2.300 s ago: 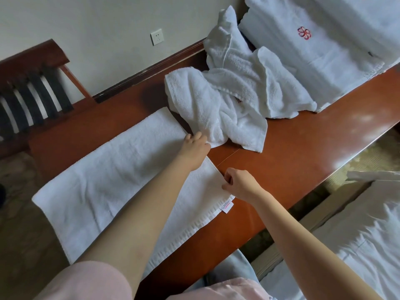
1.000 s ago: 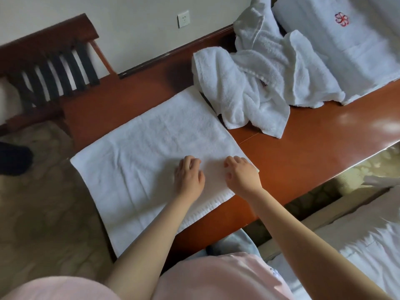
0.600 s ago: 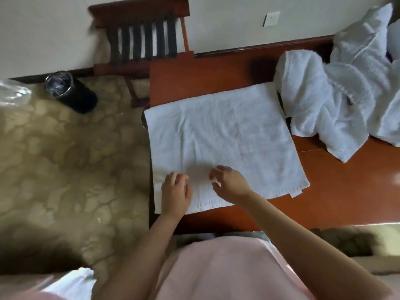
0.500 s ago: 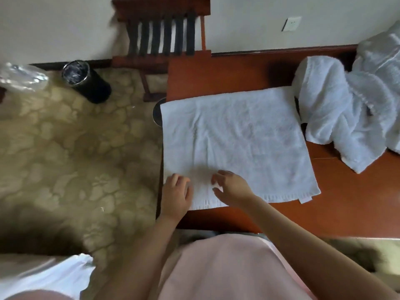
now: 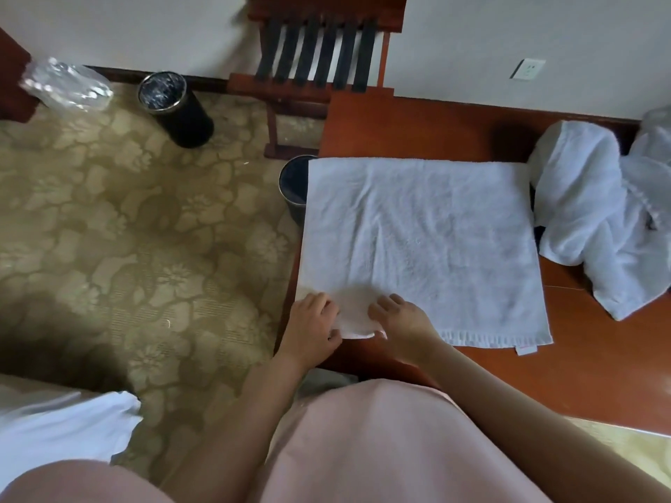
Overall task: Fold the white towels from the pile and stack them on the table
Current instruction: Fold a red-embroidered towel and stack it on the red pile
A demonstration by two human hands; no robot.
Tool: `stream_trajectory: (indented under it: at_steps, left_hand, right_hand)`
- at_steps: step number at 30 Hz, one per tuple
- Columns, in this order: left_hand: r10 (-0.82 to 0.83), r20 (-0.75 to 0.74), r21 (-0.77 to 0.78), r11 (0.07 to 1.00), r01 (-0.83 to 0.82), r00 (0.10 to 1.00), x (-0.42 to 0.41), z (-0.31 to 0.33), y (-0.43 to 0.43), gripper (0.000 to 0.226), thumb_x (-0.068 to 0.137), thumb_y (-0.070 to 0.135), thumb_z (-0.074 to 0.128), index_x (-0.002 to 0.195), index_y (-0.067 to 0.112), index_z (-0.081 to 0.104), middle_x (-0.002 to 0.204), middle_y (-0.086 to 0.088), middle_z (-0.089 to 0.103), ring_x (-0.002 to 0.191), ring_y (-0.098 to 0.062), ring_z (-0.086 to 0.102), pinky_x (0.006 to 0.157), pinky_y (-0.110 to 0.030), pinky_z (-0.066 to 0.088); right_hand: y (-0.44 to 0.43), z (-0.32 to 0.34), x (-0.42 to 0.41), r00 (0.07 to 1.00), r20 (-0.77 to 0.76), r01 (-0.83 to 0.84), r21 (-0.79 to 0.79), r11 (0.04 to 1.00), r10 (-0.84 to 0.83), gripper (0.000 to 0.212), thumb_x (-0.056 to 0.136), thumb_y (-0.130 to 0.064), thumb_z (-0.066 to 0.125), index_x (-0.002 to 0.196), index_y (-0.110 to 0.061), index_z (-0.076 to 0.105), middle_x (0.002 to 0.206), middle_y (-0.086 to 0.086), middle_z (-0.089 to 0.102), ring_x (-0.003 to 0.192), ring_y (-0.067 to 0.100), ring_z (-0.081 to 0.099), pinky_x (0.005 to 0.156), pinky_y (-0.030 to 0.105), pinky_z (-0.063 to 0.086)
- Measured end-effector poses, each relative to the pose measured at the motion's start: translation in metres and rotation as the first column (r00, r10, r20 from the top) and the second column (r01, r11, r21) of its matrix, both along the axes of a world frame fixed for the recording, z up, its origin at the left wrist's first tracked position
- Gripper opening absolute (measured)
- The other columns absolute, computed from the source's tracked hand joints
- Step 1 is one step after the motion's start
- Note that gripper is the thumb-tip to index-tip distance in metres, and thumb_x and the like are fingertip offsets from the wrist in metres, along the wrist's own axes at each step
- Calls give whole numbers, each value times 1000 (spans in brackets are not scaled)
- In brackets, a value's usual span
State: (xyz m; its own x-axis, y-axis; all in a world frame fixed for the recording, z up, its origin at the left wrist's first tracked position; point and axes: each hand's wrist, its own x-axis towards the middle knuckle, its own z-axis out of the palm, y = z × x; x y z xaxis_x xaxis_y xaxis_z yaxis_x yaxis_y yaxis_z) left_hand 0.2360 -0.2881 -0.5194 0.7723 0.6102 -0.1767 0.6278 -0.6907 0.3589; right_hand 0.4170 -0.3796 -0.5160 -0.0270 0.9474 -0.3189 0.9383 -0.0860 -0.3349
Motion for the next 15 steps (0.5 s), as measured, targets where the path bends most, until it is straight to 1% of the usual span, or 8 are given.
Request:
stream_trajectory:
  at_steps: [2, 3, 6, 8, 10, 12, 14, 15]
  left_hand:
    - [-26, -26, -18, 1000, 26, 999, 10, -2, -3, 21, 70, 17, 60, 88, 7, 59, 94, -6, 54, 87, -25, 50, 70, -34, 42]
    - [-50, -38, -33, 998, 49, 998, 17, -3, -5, 20, 72, 17, 56, 90, 8, 58, 97, -6, 53, 90, -25, 49, 73, -34, 40]
    - [-142, -84, -36, 990, 139, 986, 34, -5, -8, 17, 79, 19, 51, 94, 11, 53, 104, -4, 49, 97, -22, 44, 77, -32, 35]
    - [-180, -87, -20, 984, 179, 980, 41, -4, -8, 10, 80, 18, 49, 88, 11, 52, 98, -4, 50, 93, -22, 45, 76, -31, 34]
    - [-192, -64, -8, 981, 192, 979, 42, -4, -11, 6, 79, 15, 50, 82, 11, 52, 89, -4, 52, 88, -23, 47, 73, -32, 35]
    - [-221, -71, 3, 975, 222, 973, 41, -5, -14, 12, 80, 15, 49, 88, 11, 56, 91, -5, 54, 91, -24, 48, 77, -34, 36]
    - [-260, -132, -15, 965, 260, 957, 38, -8, -18, 22, 84, 19, 45, 101, 12, 57, 101, -4, 54, 101, -22, 46, 85, -34, 35]
    - [-276, -162, -26, 961, 275, 948, 36, -10, -19, 24, 85, 21, 44, 103, 13, 56, 105, -3, 53, 103, -22, 44, 87, -34, 33]
  right_hand:
    - [-3, 2, 4, 1000, -7, 29, -2, 1000, -29, 26, 90, -23, 57, 114, -13, 57, 115, 3, 54, 107, 23, 49, 72, 33, 46]
    - [-6, 1, 6, 999, -8, 46, -4, 999, -46, 25, 90, -23, 56, 113, -14, 57, 115, 2, 54, 107, 22, 48, 73, 32, 46]
    - [-12, 5, 13, 995, 48, 91, 9, 996, -92, 25, 83, -9, 55, 107, -11, 59, 106, 3, 57, 99, 24, 51, 72, 35, 46]
    - [-16, 12, 17, 988, 40, 143, 63, 988, -146, 23, 68, 5, 58, 88, -5, 62, 85, 8, 60, 81, 30, 56, 59, 36, 45]
    - [-21, 20, 20, 984, -19, 177, 144, 974, -176, 24, 50, 10, 64, 67, -4, 56, 65, 9, 54, 58, 30, 51, 44, 34, 42]
    - [-26, 25, 19, 991, -31, 131, 190, 973, -128, 26, 45, 8, 65, 63, -6, 52, 62, 6, 50, 54, 26, 46, 41, 32, 39]
    - [-32, 23, 15, 997, -33, 74, 200, 977, -68, 28, 44, 7, 66, 62, -7, 52, 62, 5, 49, 53, 25, 46, 41, 31, 38]
    - [-35, 20, 12, 998, -35, 51, 204, 978, -45, 28, 44, 7, 69, 62, -8, 53, 62, 5, 49, 52, 24, 46, 40, 30, 38]
